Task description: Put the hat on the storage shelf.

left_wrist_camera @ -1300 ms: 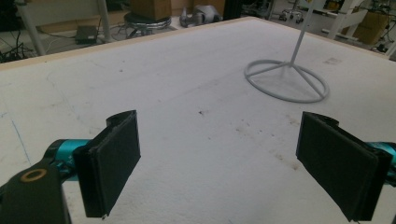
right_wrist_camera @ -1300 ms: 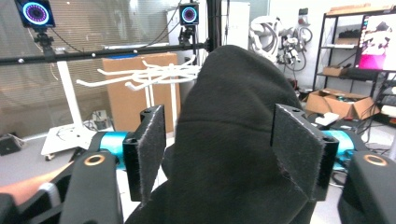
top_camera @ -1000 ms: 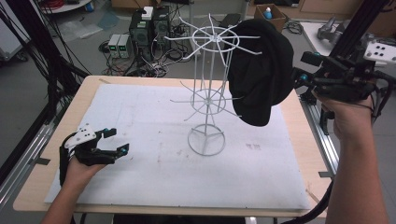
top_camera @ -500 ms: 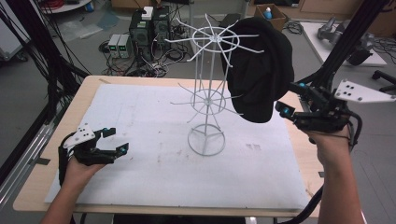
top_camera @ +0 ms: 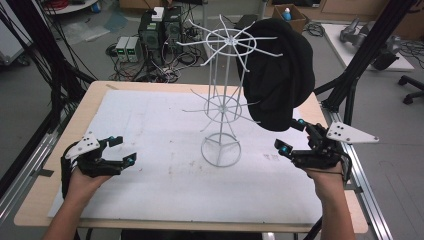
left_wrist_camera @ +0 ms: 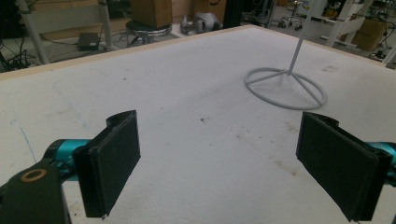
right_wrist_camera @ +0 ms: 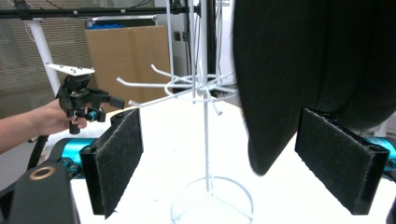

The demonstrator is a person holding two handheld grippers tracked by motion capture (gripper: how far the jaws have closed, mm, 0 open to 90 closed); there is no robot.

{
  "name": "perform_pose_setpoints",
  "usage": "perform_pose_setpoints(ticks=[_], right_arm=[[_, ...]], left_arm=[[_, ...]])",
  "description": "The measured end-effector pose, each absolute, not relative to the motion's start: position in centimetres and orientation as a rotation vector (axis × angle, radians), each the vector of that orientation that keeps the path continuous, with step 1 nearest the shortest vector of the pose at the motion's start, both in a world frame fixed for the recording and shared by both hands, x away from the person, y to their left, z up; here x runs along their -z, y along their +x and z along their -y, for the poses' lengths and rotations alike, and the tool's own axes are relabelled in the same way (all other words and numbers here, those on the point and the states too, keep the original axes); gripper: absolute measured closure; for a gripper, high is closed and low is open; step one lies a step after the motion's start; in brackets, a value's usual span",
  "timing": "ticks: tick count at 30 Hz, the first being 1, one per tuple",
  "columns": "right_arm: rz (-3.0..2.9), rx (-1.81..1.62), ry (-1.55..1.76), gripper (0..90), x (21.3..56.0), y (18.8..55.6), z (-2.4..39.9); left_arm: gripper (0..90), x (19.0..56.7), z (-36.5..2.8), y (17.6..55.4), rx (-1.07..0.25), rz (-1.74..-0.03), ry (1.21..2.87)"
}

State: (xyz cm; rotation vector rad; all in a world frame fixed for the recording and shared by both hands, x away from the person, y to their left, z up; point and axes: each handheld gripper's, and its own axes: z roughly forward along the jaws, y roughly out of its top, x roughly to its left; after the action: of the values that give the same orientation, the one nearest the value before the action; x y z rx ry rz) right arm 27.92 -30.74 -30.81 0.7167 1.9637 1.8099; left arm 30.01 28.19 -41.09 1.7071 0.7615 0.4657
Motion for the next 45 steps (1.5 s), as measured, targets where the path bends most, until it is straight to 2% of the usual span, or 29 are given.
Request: perform_pose_setpoints(ticks=[8, 14, 24, 45], right_arm=[[-1.957, -1.766, 0.754, 12.2, 32.8, 27.1, 30.4], [-1.980, -1.679, 0.890, 11.7, 35.9, 27.8, 31.6], [-1.970, -1.596, 1.013, 9.8, 38.3, 28.9, 32.7], [-2.001, -1.561, 1.031, 9.9, 38.9, 29.6, 31.8]], left_arm=[[13.8, 41.0, -28.1, 29.9, -0.462, -0.757, 1.698], [13.8, 41.1, -27.9, 29.9, -0.457, -0.756, 1.701], [13.6, 41.3, -27.7, 30.1, -0.459, -0.743, 1.714], [13.6, 41.2, -27.2, 29.8, -0.437, -0.725, 1.713]])
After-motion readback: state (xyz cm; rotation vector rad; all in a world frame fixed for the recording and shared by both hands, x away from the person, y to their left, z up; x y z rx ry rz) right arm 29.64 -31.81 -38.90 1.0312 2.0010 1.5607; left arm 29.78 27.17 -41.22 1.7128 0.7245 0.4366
